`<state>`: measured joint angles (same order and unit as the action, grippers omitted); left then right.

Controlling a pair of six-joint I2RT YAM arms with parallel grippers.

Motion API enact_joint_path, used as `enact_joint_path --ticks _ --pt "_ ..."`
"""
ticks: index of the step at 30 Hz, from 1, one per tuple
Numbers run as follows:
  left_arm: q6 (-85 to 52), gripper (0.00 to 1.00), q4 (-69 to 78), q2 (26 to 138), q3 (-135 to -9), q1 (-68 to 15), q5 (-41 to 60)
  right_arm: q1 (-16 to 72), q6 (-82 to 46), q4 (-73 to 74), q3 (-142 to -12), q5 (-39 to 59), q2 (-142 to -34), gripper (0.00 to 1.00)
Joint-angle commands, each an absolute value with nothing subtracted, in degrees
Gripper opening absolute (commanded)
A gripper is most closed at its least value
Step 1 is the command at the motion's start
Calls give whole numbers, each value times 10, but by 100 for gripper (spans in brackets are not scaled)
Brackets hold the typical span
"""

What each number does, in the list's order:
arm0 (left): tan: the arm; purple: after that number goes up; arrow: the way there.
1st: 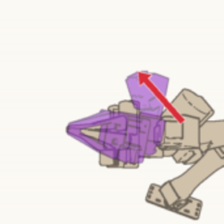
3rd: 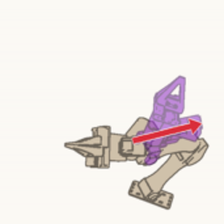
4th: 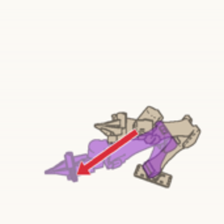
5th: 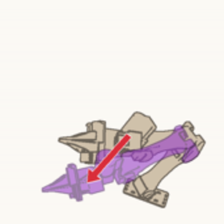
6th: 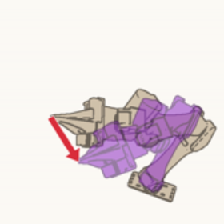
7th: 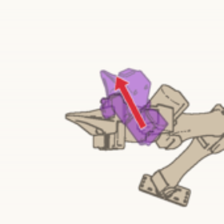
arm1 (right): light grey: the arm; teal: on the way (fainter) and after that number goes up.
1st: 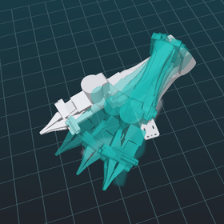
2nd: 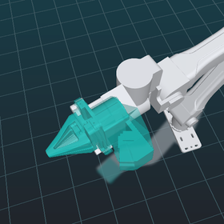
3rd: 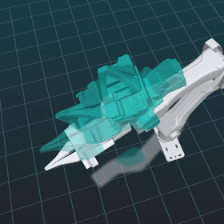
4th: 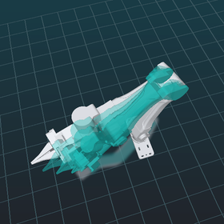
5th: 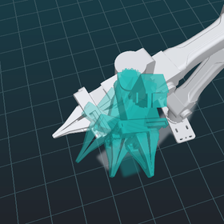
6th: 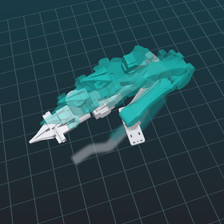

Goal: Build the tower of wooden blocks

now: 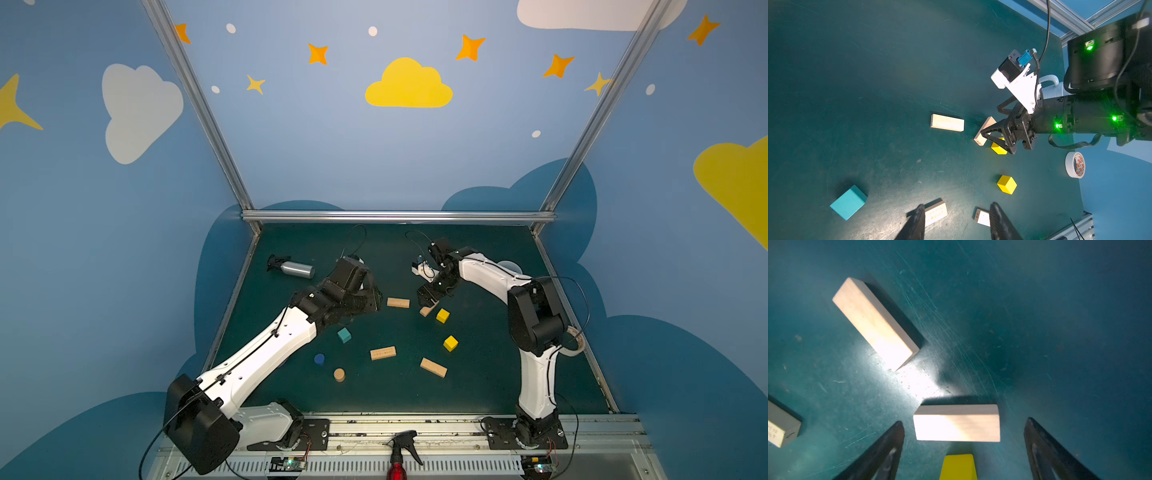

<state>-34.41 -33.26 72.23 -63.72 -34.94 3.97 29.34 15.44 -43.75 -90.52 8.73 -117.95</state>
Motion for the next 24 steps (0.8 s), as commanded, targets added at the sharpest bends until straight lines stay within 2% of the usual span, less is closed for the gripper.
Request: enact_joint_path --ticks 1,24 --pt "-344 51 -333 716 -632 -351 33 294 167 -449 -901 102 -1193 89" --pt "-344 51 -334 715 -627 -352 31 311 191 -463 -892 66 -1219 89"
